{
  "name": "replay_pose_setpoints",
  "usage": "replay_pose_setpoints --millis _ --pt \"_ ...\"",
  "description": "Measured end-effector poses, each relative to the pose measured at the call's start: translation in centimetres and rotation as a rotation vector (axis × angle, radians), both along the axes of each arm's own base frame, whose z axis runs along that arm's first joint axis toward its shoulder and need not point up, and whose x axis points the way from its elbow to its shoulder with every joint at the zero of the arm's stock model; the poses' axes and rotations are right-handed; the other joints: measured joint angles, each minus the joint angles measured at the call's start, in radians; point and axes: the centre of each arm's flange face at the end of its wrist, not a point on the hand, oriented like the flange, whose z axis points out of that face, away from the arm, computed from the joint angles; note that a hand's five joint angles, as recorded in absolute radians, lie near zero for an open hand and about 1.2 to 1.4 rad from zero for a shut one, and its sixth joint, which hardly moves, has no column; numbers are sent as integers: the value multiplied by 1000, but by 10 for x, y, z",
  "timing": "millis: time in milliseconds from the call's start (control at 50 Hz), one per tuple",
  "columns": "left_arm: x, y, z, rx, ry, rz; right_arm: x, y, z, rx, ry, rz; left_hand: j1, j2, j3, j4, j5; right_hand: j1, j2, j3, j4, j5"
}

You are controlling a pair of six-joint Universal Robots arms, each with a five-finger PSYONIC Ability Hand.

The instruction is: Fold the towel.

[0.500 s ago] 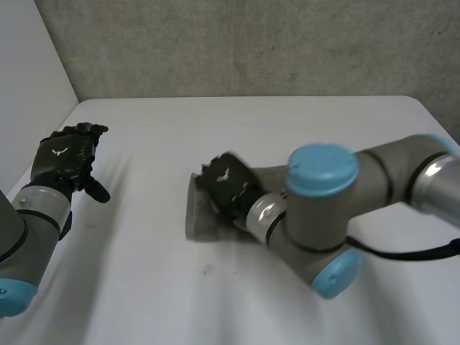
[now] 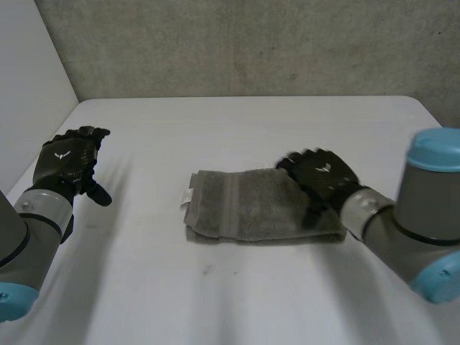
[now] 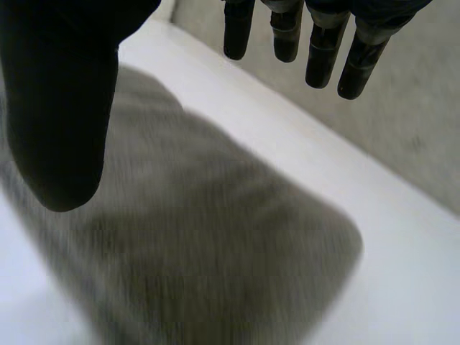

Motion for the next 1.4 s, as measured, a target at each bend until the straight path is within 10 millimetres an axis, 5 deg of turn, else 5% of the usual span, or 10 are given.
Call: replay_pose_setpoints --millis 120,180,260,480,680,780,960,1120,1260,1400 --pt "0 0 0 1 0 -1 -39 -4 -29 93 28 -57 0 0 0 0 0 182 140 140 131 81" --pt "-1 1 -1 3 -1 -3 -50 -5 -42 121 23 -53 0 0 -1 0 0 689 622 592 582 521" --pt "-2 1 -1 4 -1 -6 -54 -7 -49 127 13 -45 0 0 -1 0 0 1031 906 898 894 837" --pt "-4 3 0 0 0 -12 -47 -41 -17 -73 3 -107 0 0 -1 0 0 1192 1035 1040 1034 978" --pt "-3 6 17 -50 11 -11 62 2 25 -240 -48 182 0 2 1 1 0 1196 1044 1045 1038 984" --pt "-3 7 33 -97 20 -12 110 42 10 -252 7 362 4 16 12 10 0 1197 1044 1045 1038 984" --pt "-13 6 59 -179 40 -38 137 83 -24 -274 125 519 51 62 59 59 20 1165 1017 1017 1012 967" --pt "-38 0 84 -231 76 -106 118 79 9 -267 55 447 97 109 106 105 66 48 54 53 55 23" --pt "-78 1 87 -170 132 -200 65 39 33 -120 -103 196 95 106 103 101 64 -1 6 6 6 2" --pt "-125 11 63 7 191 -296 5 2 30 56 -236 -80 87 93 92 91 56 -7 0 0 0 2"
